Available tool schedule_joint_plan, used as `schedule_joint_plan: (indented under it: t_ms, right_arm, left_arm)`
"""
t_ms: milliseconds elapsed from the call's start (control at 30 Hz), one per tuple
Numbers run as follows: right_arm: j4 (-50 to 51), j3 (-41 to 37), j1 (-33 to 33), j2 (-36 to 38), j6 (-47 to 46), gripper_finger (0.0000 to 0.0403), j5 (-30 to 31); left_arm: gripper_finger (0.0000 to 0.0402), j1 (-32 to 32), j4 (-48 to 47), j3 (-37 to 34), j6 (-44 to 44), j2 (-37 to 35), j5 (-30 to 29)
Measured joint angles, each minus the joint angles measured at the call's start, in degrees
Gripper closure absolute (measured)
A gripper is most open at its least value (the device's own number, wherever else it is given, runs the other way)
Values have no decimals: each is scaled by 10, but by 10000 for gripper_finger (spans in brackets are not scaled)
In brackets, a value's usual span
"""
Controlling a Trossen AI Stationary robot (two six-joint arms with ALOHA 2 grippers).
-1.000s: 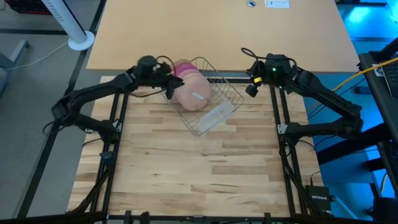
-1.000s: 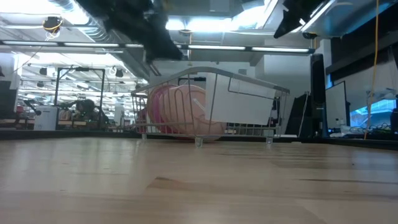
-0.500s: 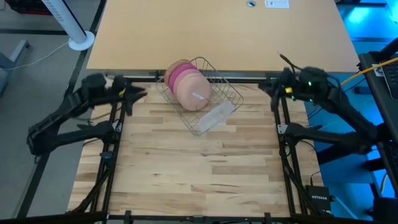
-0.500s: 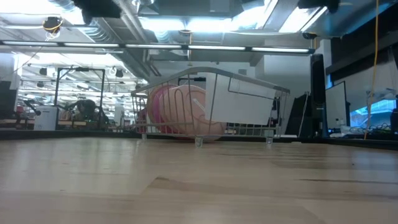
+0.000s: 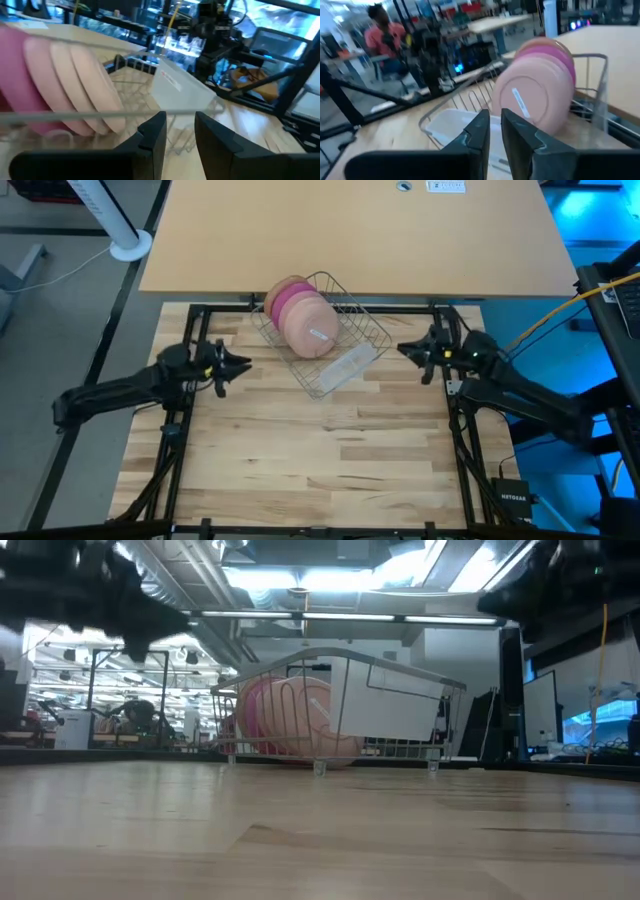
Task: Sort dishes
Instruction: Return to Home Position
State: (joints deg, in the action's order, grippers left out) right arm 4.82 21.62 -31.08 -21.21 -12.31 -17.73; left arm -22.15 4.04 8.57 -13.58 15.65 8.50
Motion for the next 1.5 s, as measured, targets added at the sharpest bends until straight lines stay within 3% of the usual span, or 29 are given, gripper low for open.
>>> schedule_joint_plan:
  t_ms: [133,333,633,800,1267,1500]
  right_arm:
    - [-109,-85,23,-1,-26,350,-1]
    - [-218,-168,109,0,-36,350,60]
    - [-227,-209,241,0,-13,350,210]
    - [-223,-209,271,0,51,349,291]
    - [-86,-211,269,0,97,349,308]
    - [-81,-211,269,0,97,349,306]
  left_arm:
    - [309,18,89,-70,-14,2,-12]
    - [309,38,79,-80,3,4,-24]
    - [309,46,61,-80,36,6,-50]
    - [309,46,49,-80,36,7,-62]
    - [309,46,-30,-80,35,7,-64]
    - [309,46,-31,-80,35,9,-64]
